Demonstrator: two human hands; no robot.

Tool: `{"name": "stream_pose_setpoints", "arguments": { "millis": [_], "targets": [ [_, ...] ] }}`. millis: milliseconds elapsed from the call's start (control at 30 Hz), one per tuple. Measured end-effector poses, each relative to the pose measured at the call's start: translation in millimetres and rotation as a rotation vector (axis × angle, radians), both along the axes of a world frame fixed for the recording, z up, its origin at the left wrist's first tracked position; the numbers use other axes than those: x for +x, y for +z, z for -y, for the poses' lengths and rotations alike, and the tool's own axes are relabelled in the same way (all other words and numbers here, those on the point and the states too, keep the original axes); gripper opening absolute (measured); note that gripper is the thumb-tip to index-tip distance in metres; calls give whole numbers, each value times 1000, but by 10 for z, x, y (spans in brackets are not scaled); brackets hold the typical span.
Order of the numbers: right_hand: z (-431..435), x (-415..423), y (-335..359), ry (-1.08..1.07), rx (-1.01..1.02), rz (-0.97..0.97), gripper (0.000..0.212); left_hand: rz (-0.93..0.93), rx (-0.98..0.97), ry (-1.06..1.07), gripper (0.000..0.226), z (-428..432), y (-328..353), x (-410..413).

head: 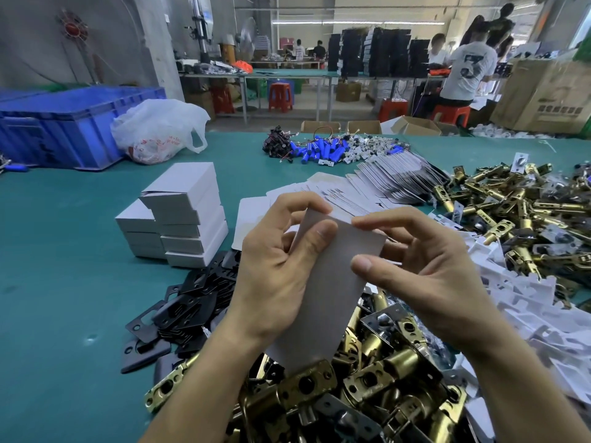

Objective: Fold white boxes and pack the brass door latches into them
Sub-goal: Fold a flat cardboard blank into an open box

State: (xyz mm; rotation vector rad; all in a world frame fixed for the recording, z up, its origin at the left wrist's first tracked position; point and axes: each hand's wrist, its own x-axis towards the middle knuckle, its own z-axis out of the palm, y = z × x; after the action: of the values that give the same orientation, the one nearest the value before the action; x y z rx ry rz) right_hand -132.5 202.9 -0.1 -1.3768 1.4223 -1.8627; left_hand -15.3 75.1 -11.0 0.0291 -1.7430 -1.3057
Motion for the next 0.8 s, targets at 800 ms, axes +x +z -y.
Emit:
{"name": "stream_pose_setpoints", "arguments": {
  "millis": [800],
  "targets": [
    [181, 206, -155, -208, 261, -362, 41, -11, 527, 300, 79, 127, 114, 43]
  ]
}}
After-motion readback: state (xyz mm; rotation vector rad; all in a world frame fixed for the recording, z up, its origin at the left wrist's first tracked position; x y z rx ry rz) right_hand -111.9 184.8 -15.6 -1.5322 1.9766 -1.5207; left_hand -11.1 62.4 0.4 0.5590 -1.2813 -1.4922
